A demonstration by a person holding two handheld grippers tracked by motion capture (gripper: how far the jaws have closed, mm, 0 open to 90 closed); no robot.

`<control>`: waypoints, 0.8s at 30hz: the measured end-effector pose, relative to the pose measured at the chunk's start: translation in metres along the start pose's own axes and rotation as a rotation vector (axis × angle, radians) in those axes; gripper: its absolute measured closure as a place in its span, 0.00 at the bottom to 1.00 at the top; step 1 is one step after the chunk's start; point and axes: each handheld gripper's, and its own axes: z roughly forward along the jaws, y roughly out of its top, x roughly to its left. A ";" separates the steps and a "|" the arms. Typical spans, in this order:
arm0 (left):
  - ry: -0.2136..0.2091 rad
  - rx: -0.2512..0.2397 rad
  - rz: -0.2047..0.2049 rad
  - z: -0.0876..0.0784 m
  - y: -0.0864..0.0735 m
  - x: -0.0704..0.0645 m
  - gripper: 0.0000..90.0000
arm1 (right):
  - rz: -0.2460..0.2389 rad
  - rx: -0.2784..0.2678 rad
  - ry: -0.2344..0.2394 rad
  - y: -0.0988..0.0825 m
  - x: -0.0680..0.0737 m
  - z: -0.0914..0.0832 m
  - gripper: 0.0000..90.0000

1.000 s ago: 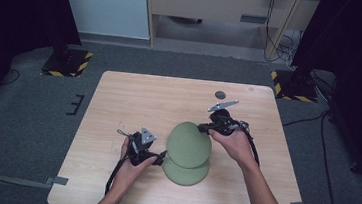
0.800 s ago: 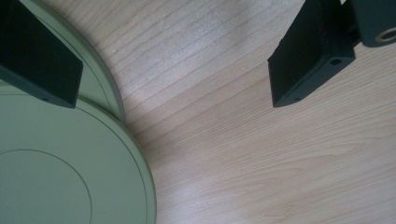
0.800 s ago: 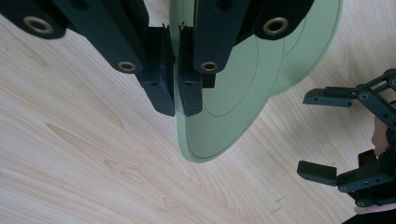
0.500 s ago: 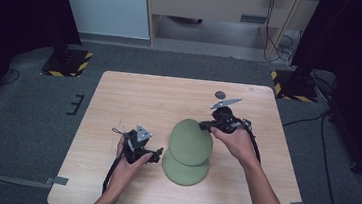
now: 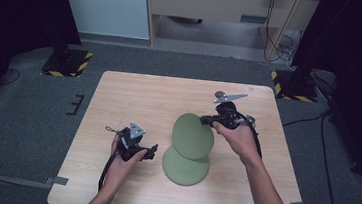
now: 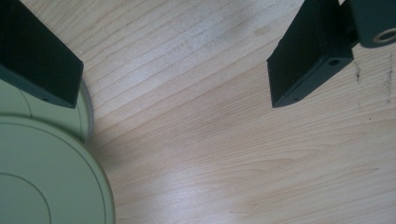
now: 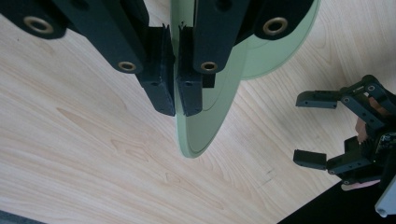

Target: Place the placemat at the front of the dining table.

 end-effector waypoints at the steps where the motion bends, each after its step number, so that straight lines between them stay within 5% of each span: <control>1: 0.001 0.000 -0.001 0.000 0.000 0.001 0.03 | 0.002 -0.003 0.001 0.001 0.000 0.000 0.96; 24: 0.028 0.001 -0.046 -0.003 -0.005 0.020 0.04 | 0.081 -0.105 0.001 0.018 -0.016 -0.005 0.96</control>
